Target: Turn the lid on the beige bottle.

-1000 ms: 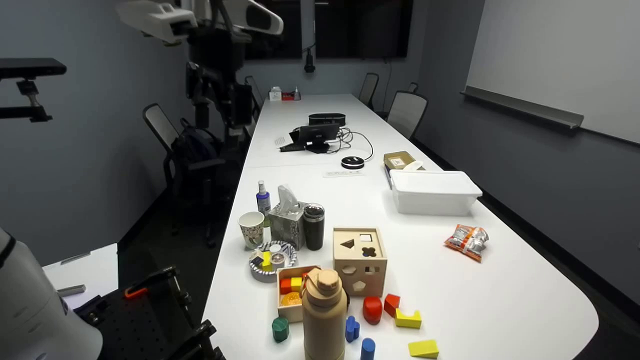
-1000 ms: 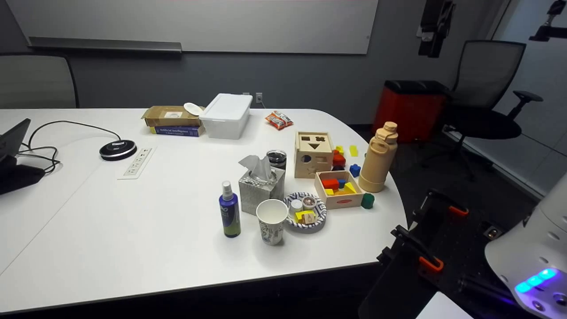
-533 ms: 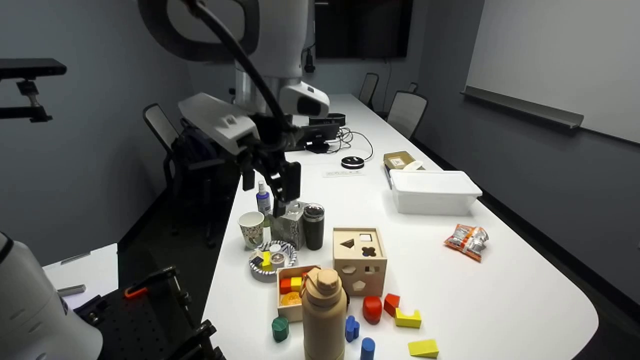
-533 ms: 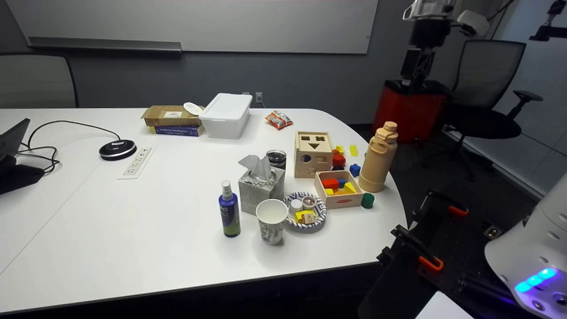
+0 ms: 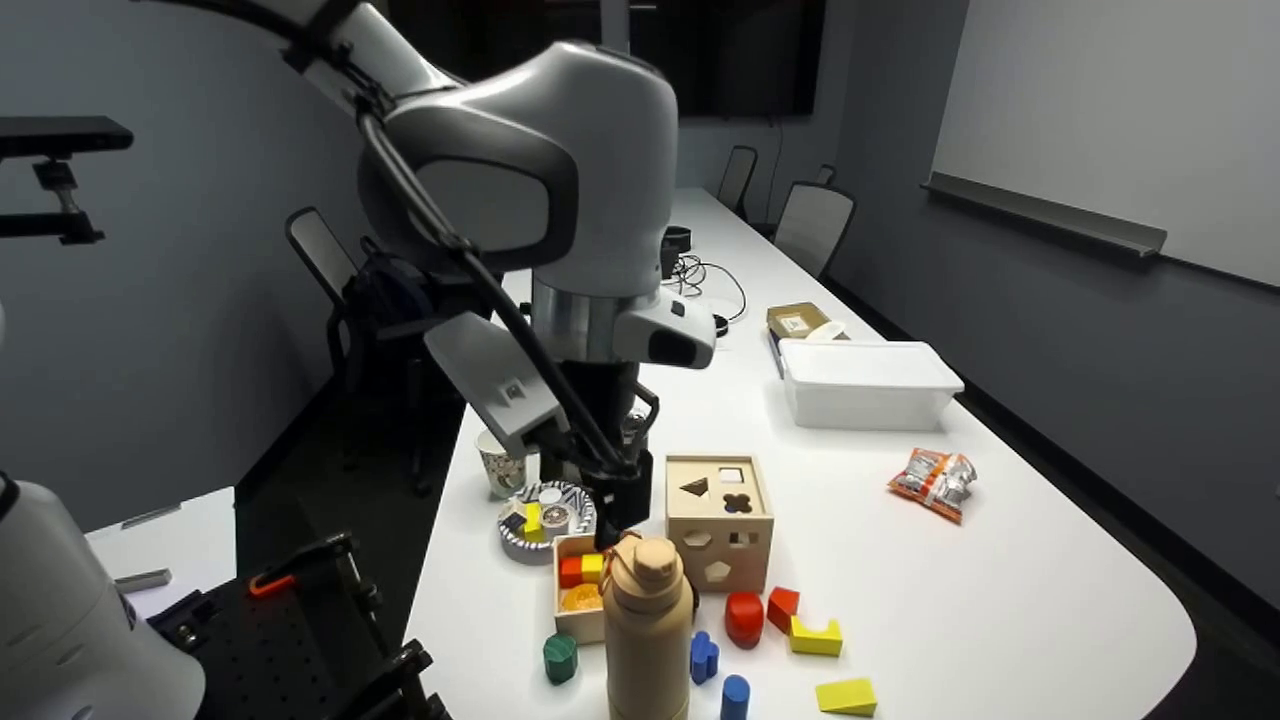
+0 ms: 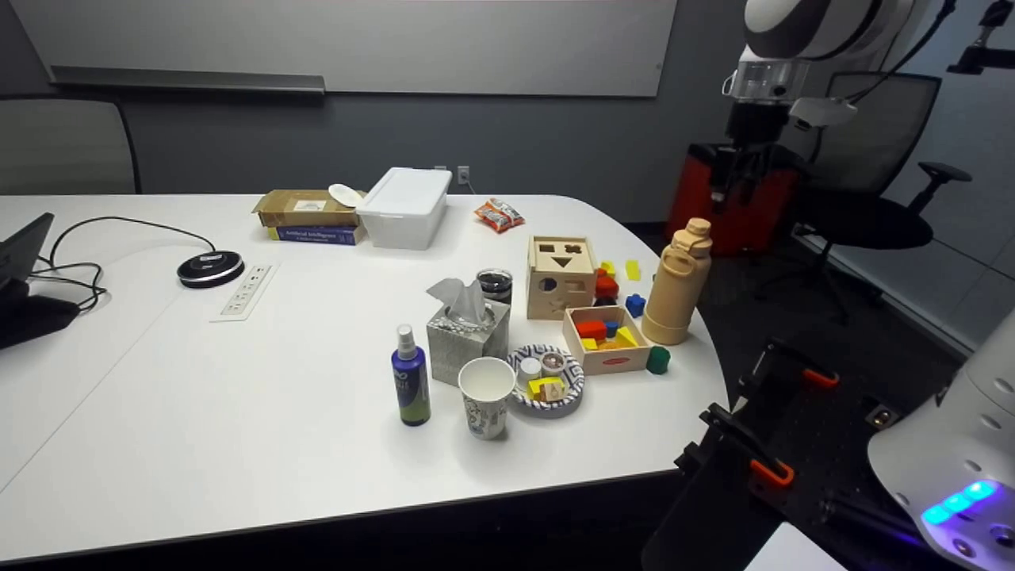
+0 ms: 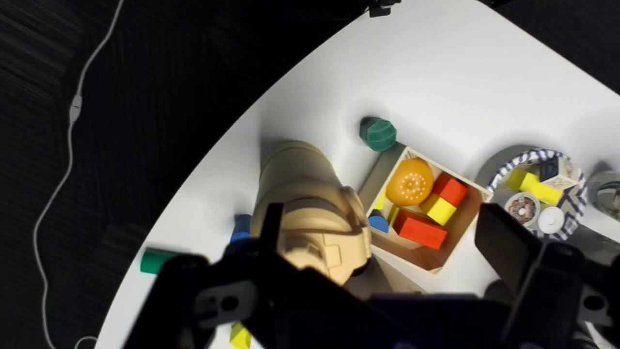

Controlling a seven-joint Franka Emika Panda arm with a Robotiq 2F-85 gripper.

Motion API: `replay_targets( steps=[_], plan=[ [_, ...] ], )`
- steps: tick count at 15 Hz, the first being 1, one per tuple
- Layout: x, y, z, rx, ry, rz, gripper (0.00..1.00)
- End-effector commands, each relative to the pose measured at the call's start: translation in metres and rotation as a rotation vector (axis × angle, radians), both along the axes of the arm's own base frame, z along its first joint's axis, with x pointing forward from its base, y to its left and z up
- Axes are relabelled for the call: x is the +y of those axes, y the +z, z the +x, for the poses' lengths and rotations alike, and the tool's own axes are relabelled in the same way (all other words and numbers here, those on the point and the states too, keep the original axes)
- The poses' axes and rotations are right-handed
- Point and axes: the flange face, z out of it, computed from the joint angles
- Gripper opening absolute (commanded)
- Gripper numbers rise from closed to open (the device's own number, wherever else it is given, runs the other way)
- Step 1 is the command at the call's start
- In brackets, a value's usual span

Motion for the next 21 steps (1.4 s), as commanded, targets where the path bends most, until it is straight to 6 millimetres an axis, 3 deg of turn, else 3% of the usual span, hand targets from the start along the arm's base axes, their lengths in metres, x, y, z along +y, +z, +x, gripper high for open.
replay_targets(
  steps=[1,5,9,11,13,15,17,21],
  plan=[
    [-0.019,-0.022,0.009,0.003,-0.022,-0.042,1.00],
    [-0.031,-0.042,0.015,0.008,-0.050,-0.068,1.00],
    [-0.045,-0.048,0.025,-0.001,-0.079,-0.083,0.96],
    [-0.051,-0.050,0.031,-0.004,-0.094,-0.086,1.00],
    [-0.052,-0.052,0.037,-0.003,-0.096,-0.091,0.95],
    [-0.050,-0.054,0.042,0.000,-0.091,-0.093,0.71],
    [-0.045,-0.055,0.046,0.002,-0.086,-0.090,0.61],
    [-0.034,-0.054,0.055,-0.005,-0.055,-0.093,0.29]
  ],
)
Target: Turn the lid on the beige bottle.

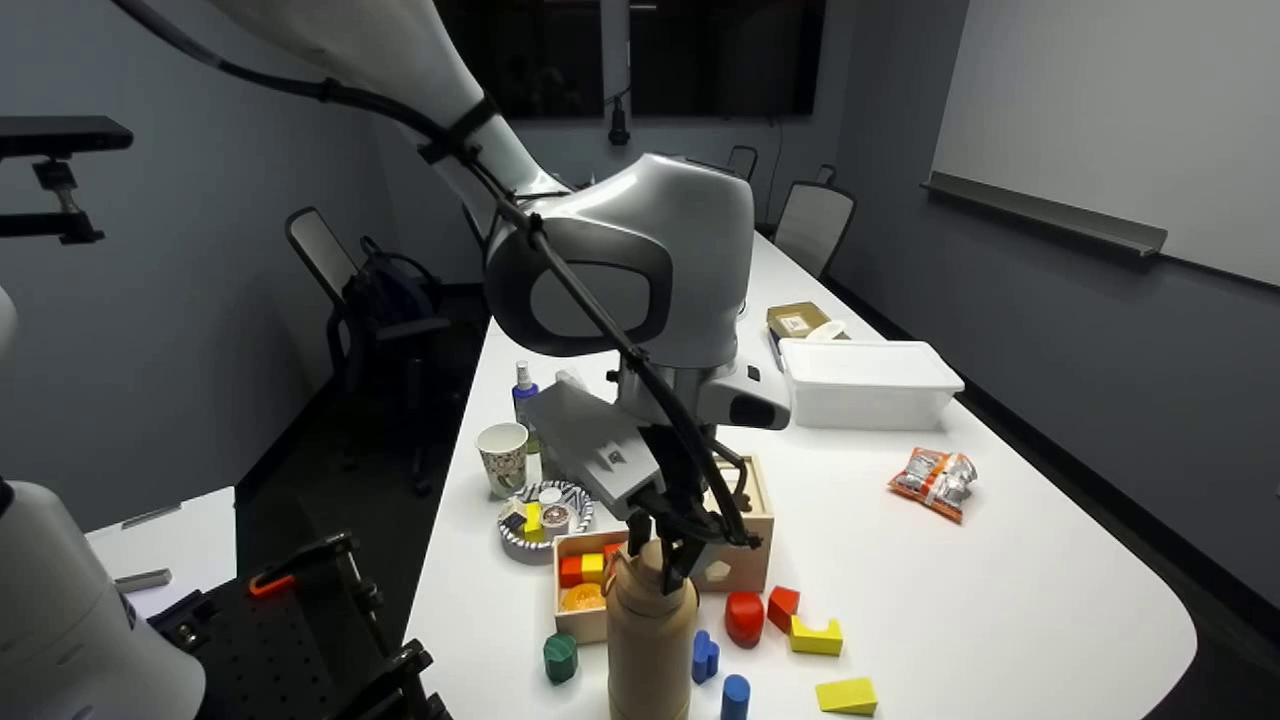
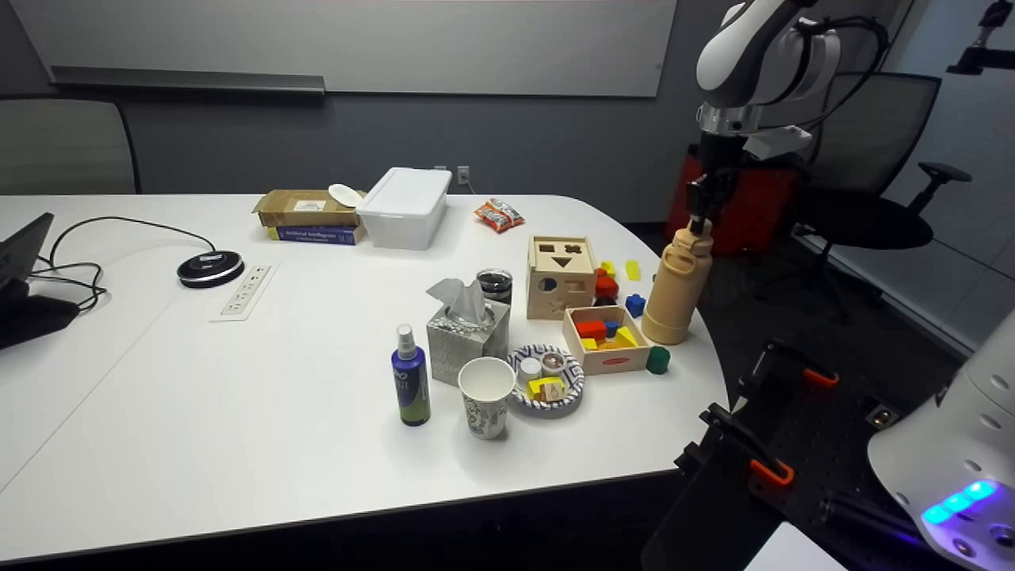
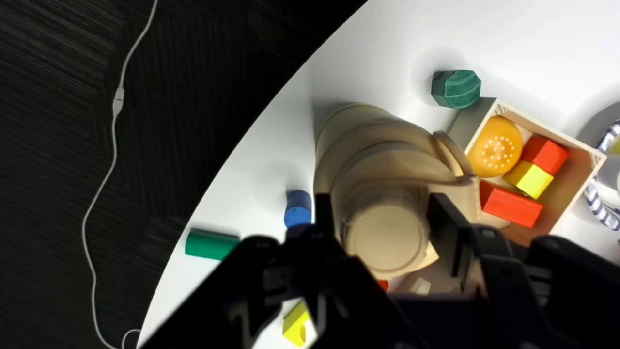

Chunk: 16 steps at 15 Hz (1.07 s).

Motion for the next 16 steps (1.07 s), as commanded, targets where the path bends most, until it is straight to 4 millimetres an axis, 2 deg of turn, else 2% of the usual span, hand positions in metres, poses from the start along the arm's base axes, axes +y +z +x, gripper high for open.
replay_targets(
  steps=[1,10,16],
  plan=[
    [0.006,0.003,0.009,-0.020,-0.002,-0.006,0.22],
    [0.020,0.007,0.014,-0.023,0.141,0.012,0.20],
    [0.023,0.006,0.008,0.001,0.361,0.060,0.20]
  ],
)
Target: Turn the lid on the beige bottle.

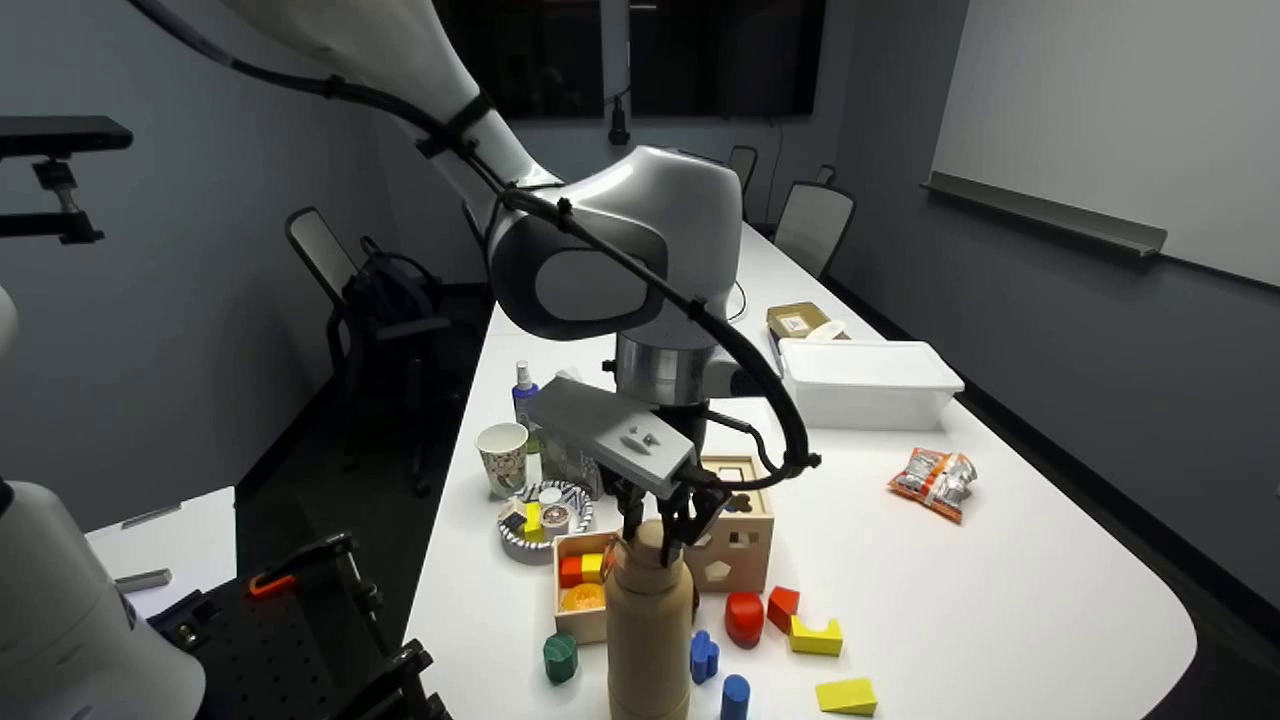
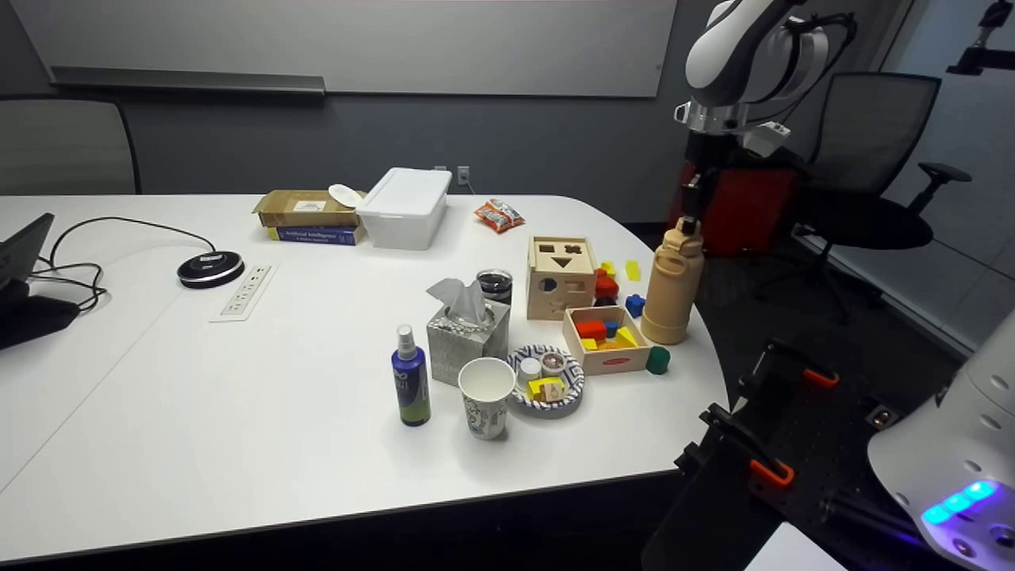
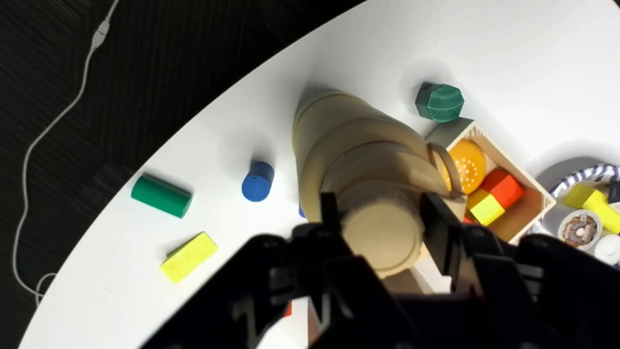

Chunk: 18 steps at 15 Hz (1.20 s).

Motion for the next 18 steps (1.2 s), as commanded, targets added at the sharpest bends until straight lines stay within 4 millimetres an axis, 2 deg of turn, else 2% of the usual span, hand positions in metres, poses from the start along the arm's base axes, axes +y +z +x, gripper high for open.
replay_targets(
  steps=[1,7,18],
  plan=[
    [0.004,0.003,-0.007,0.016,0.126,0.041,0.20],
    [0.000,0.003,-0.011,0.043,0.277,0.064,0.20],
    [0.008,0.004,-0.001,0.097,0.524,0.042,0.20]
  ],
)
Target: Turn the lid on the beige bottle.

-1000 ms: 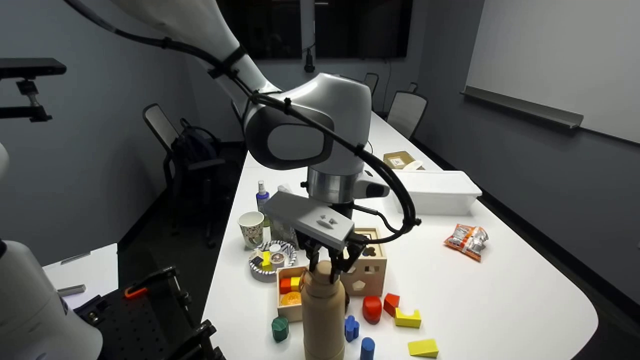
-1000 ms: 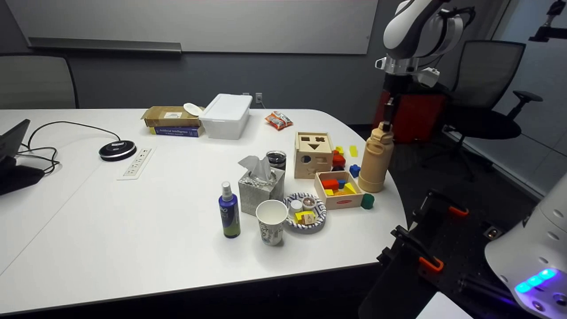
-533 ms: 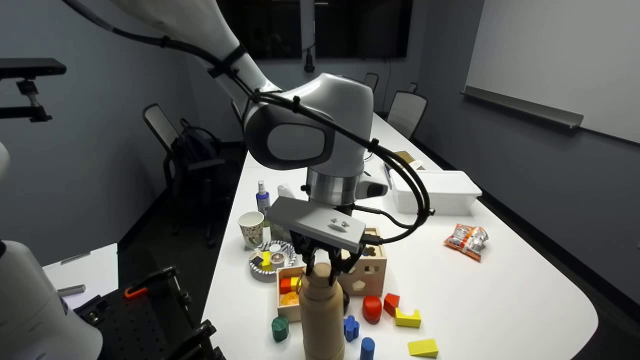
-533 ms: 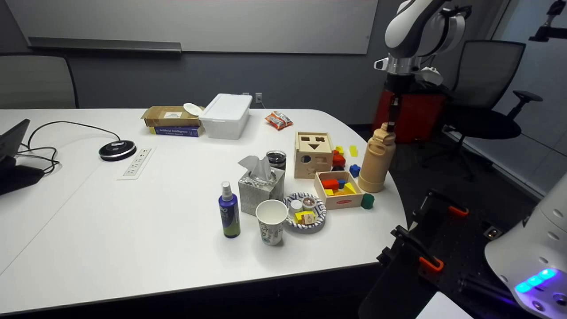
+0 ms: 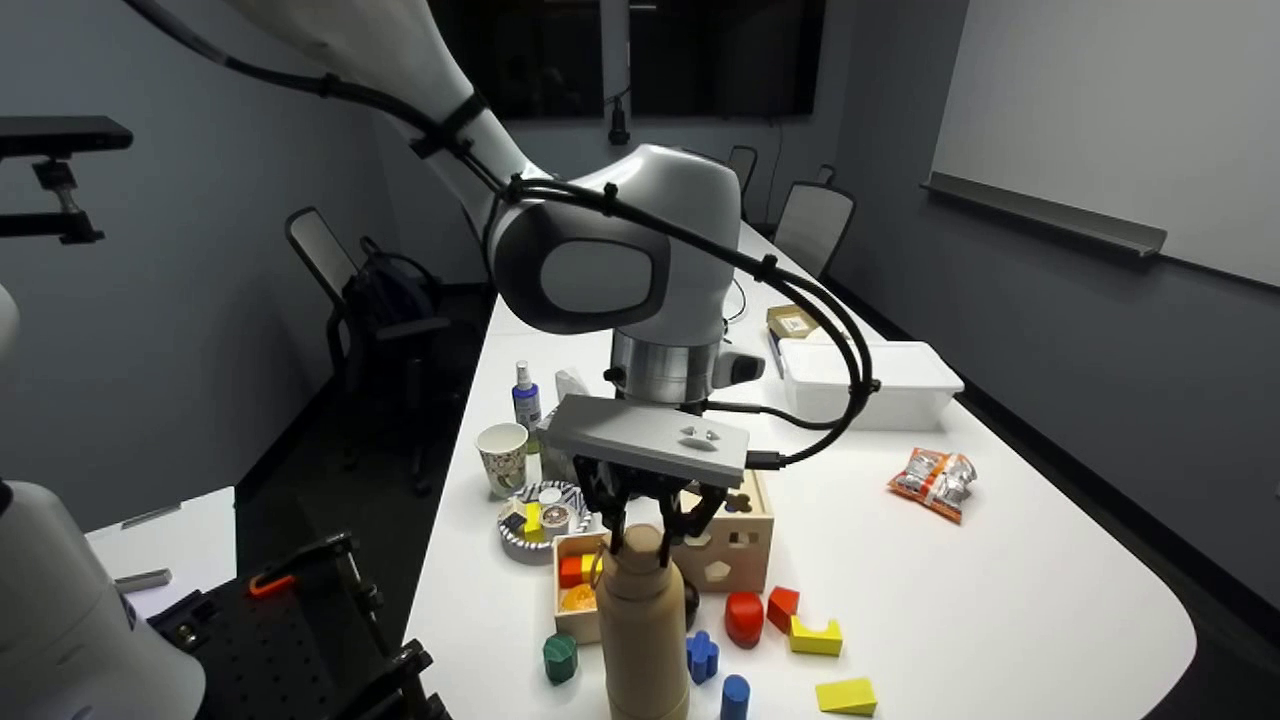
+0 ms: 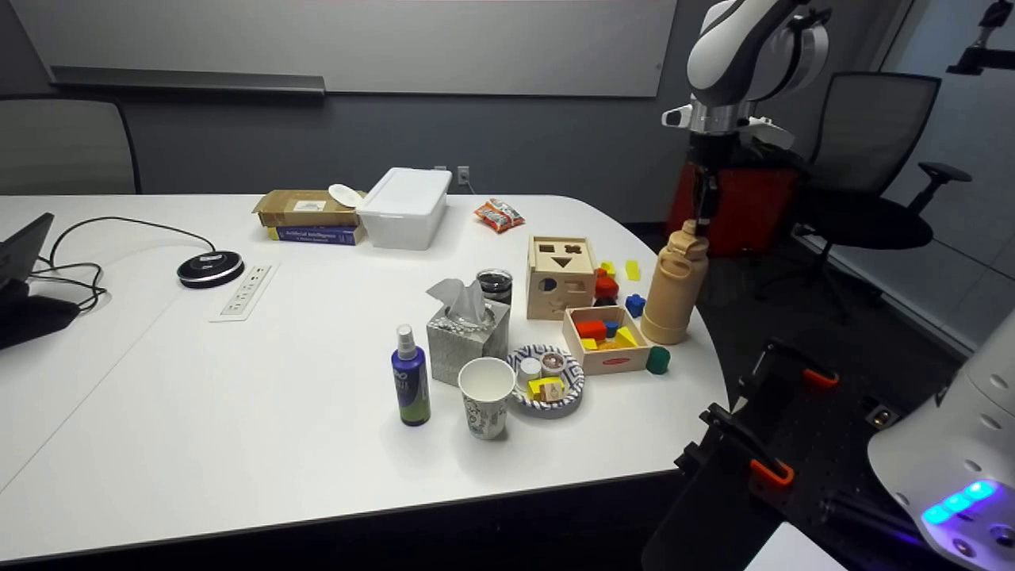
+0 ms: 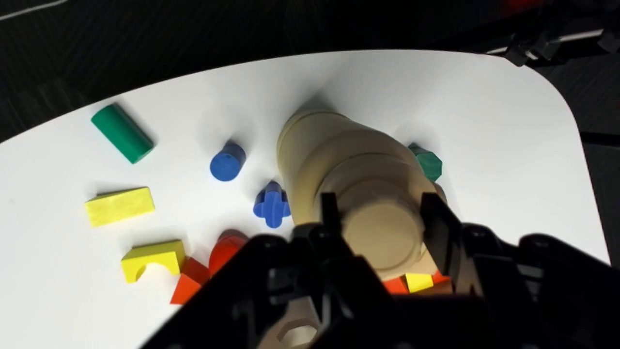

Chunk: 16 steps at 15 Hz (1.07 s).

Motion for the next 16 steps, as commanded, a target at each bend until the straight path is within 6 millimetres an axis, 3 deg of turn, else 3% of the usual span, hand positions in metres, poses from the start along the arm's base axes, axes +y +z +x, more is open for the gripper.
replay_targets(
  steps=[1,8,16],
  plan=[
    [0.005,0.003,0.003,0.047,0.101,0.001,0.20],
    [-0.004,0.006,0.010,0.098,0.231,-0.006,0.20],
    [0.008,0.002,0.031,0.152,0.387,-0.003,0.20]
  ],
)
